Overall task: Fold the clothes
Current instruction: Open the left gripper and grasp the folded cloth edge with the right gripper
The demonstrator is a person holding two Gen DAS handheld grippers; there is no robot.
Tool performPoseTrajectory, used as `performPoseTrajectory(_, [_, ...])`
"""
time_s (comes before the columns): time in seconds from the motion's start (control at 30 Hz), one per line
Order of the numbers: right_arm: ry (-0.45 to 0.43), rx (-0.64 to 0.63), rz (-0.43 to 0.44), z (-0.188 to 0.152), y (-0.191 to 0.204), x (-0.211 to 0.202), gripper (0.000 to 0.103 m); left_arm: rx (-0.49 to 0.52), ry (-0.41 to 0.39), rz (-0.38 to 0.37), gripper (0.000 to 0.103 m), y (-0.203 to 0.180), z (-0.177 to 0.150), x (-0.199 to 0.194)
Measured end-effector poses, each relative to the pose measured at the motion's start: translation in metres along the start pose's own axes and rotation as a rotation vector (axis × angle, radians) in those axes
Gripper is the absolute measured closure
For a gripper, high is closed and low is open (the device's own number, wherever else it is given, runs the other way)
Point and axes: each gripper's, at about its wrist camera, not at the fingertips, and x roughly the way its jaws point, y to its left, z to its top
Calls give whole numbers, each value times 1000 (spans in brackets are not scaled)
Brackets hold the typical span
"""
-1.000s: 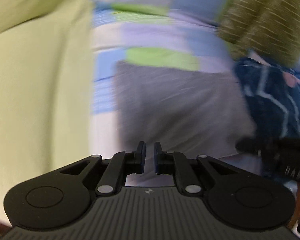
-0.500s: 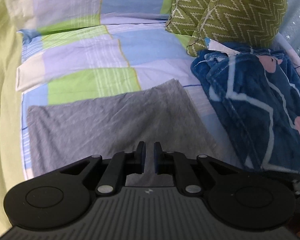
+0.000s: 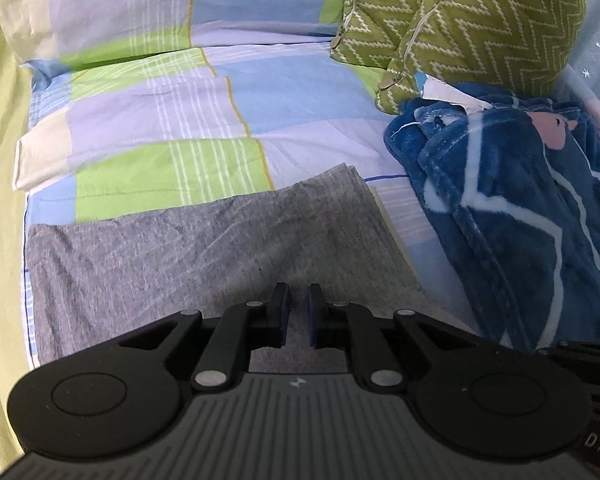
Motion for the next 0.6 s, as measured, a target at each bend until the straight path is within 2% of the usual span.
performPoseTrajectory(0.1, [40, 16, -36, -7, -8, 3, 101, 18, 2, 2, 93, -2, -2, 1])
performPoseTrajectory(0.23, [129, 31, -31, -11, -10, 17, 98, 27, 9, 9, 91, -2, -5, 3])
performPoseTrajectory(0.3, [132, 25, -29, -5, -9, 18, 91, 19, 11, 4, 90, -2, -4, 4])
performPoseTrajectory(0.33, [119, 23, -39, 0, -8, 14, 75, 15, 12, 2, 87, -2, -3, 4])
performPoseTrajectory(0.37, [106, 21, -49, 5, -7, 10, 68, 15, 10, 1, 87, -3, -3, 4])
performPoseTrajectory(0.47, [55, 5, -51, 23, -4, 1, 68, 14, 2, -4, 87, -5, -2, 3])
performPoseTrajectory(0.53, [14, -38, -21, 37, 0, 1, 70, -6, -1, -9, 87, -4, -3, 2])
performPoseTrajectory(0.6, [11, -100, 17, 49, 3, 12, 74, -22, -4, -11, 87, -1, -3, 1])
